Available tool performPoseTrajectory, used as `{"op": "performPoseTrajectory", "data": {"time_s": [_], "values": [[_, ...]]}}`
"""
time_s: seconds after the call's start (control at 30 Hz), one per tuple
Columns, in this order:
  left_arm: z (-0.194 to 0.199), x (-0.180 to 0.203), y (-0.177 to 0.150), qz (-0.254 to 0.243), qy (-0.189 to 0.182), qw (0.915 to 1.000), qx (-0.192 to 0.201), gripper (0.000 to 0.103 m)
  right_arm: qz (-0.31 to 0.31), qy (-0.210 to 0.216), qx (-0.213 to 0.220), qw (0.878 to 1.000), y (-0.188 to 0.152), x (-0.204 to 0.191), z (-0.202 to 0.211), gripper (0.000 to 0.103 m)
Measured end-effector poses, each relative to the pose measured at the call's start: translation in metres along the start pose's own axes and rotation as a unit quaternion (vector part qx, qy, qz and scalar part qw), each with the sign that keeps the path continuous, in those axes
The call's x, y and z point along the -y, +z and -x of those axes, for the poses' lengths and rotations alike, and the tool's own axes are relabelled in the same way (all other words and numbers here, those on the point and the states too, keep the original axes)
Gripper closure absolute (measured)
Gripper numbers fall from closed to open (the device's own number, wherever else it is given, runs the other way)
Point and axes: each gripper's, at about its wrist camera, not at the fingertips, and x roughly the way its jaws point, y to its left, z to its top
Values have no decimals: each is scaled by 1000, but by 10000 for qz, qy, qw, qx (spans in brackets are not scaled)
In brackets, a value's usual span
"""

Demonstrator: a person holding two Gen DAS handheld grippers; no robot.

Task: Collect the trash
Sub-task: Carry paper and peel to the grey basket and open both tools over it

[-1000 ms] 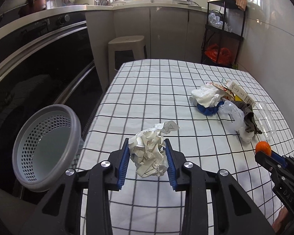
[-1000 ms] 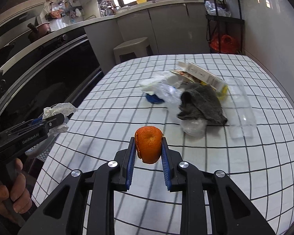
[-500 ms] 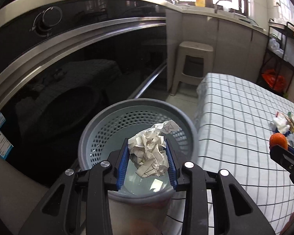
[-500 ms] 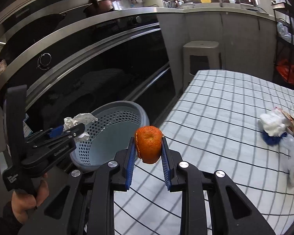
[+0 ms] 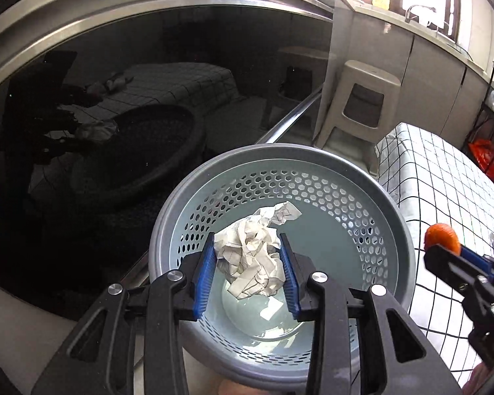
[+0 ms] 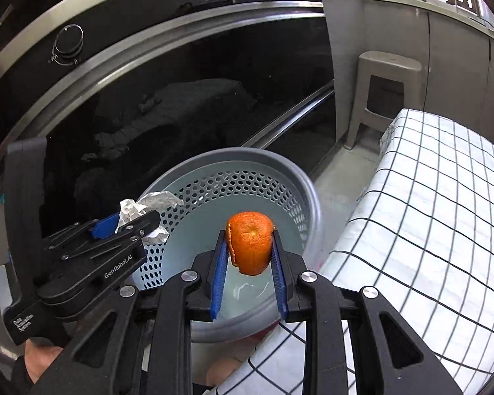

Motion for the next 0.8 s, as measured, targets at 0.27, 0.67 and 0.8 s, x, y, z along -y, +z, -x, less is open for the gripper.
{"op": "performPoseTrajectory", "data": {"time_s": [0.27, 0.67, 0.8], "values": [[-10, -7, 3, 40, -58, 10000, -57, 60, 94, 10, -195, 9998, 10, -5, -23, 78], [-11, -13, -1, 138, 107, 9998, -44, 25, 65, -144, 30, 9999, 2, -8, -7, 40], [-9, -16, -3, 214, 99, 9997, -16, 22, -28, -190, 45, 9998, -3, 1, -2, 40]]}}
